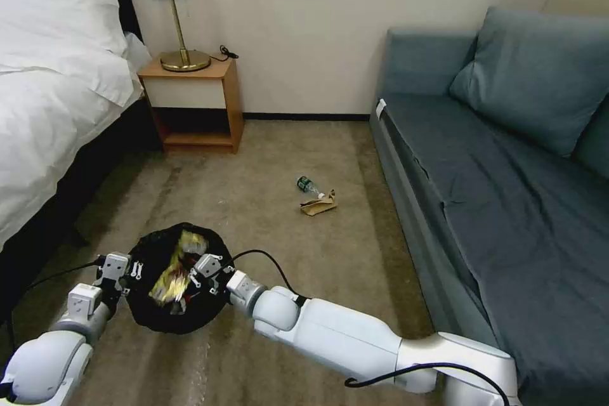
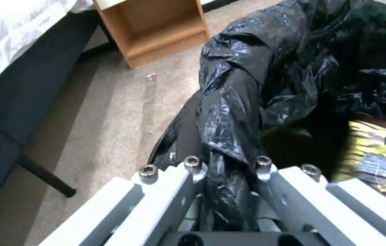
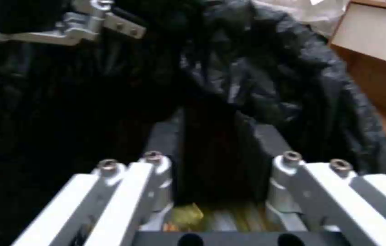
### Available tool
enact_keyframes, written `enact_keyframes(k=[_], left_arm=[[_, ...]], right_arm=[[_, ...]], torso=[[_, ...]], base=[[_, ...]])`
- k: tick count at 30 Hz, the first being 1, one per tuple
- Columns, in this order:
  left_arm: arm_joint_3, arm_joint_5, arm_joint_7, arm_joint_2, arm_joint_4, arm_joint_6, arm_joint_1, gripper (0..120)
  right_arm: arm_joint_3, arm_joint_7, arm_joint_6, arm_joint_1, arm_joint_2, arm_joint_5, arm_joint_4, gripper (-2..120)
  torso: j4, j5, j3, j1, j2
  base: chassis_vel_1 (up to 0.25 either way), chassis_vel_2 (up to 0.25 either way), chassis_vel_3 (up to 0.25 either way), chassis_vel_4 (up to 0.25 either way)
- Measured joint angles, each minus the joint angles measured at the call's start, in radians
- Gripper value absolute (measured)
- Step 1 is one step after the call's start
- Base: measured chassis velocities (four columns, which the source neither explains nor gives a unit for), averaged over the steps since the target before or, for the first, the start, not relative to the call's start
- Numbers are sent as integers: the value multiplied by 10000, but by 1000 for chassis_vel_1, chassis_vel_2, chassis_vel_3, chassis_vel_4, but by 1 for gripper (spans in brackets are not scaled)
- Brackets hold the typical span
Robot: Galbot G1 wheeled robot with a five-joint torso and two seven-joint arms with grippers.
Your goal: Pick up the trash bin, then pick up the garbage on the floor and place it into the trash bin.
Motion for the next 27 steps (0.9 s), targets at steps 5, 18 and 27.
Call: enact_keyframes(k=[5,18,27], left_arm=[[-54,-11,1,-13,-5,-16,3,4],[-344,-16,-134,10,405,-159,-34,4],[-487,-27,-428,136,201,-161,38,4]], right_arm=[[-64,43,7,-18,-14,-48,290,57],[547,296,-938,37,-1030,1305,2699,99],[1745,1447,-2187,-113,-1714,2933,3823,100]], torso=[[0,0,0,0,0],[0,1,0,0,0],[-1,3,0,0,0]], base=[[0,0,0,0],[0,0,0,0],[0,0,0,0]])
